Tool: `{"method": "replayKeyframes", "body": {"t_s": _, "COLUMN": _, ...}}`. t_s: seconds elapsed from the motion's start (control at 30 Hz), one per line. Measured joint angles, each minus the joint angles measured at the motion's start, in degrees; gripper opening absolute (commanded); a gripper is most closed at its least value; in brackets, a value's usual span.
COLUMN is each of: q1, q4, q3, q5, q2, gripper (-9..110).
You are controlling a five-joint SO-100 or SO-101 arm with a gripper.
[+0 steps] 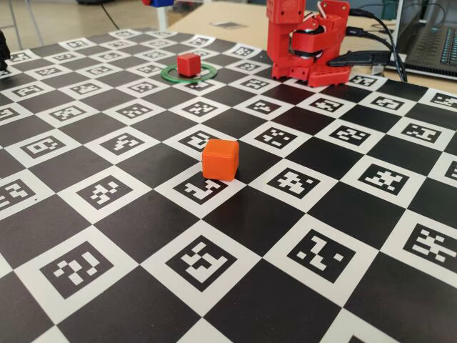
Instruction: Grab the red cube then put it in the green circle then put the blue cube on top and finally the orange cube on top
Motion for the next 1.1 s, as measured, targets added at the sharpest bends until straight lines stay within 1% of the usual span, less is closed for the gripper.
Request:
{"method": "replayKeyframes", "body": {"t_s": 0.2, "q1": 6.5, "q4": -0.62, "q3": 4.75, "q5": -6.94, "q2": 2.11, "gripper": 1}}
{"method": "replayKeyframes", "body": {"t_s": 0.4, "q1": 9.76, "q4": -3.16, "q3": 10.99, "q5": -11.78, "q2": 5.45, "gripper": 1}}
{"method": "replayKeyframes", "body": {"t_s": 1.1, "q1": 8.79, "q4": -15.12, "q3": 22.68, "q5": -12.66, "q2": 8.35, "gripper": 1}}
